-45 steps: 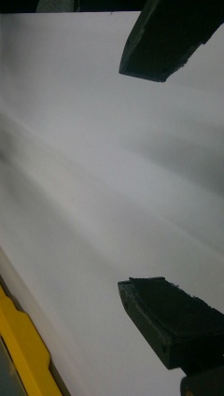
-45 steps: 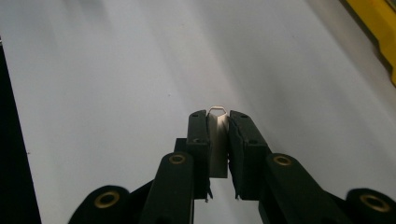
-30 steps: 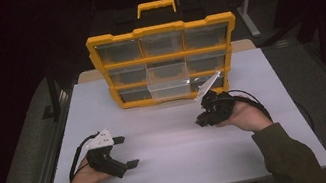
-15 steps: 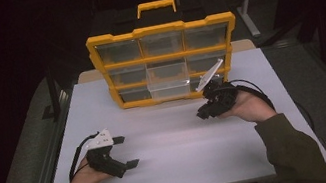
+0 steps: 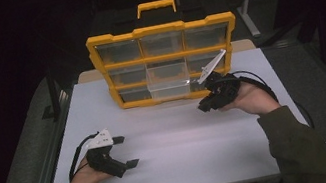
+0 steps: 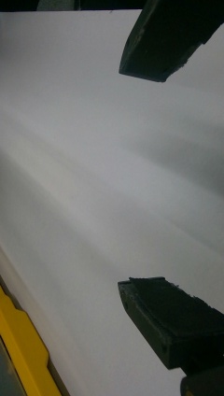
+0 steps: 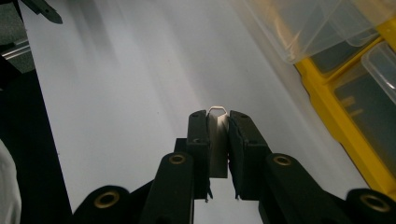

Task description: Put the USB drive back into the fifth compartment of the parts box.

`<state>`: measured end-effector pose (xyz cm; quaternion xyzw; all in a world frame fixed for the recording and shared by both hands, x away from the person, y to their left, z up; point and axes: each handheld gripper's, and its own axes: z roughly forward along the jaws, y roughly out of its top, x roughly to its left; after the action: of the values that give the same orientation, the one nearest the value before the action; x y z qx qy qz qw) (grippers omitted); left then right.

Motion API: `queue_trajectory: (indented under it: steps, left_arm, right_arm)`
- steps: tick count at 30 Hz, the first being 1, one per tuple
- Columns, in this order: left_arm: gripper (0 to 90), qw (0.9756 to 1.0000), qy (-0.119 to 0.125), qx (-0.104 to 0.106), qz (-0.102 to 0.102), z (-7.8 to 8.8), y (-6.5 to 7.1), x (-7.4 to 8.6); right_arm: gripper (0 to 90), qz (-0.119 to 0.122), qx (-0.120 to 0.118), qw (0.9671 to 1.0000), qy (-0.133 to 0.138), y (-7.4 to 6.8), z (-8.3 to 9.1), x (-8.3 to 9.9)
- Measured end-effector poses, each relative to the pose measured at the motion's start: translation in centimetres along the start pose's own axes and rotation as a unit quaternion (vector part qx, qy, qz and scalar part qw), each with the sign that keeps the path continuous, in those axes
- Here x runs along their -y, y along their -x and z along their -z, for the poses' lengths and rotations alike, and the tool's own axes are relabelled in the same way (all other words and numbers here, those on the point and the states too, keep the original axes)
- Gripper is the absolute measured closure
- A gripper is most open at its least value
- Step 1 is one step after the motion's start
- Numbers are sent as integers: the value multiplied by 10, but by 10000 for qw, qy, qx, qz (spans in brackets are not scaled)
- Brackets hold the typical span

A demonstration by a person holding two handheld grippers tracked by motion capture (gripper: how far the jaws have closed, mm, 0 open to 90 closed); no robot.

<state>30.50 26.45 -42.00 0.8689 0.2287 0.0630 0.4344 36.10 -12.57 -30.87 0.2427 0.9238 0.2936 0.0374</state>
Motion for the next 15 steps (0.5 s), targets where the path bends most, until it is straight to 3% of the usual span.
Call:
queue_trajectory:
  steps: [15]
  left_arm:
    - [0,10000,-34,59,40,0,-1,1]
  right_arm:
    - [778,-12,89,9999,70,9,22,-10]
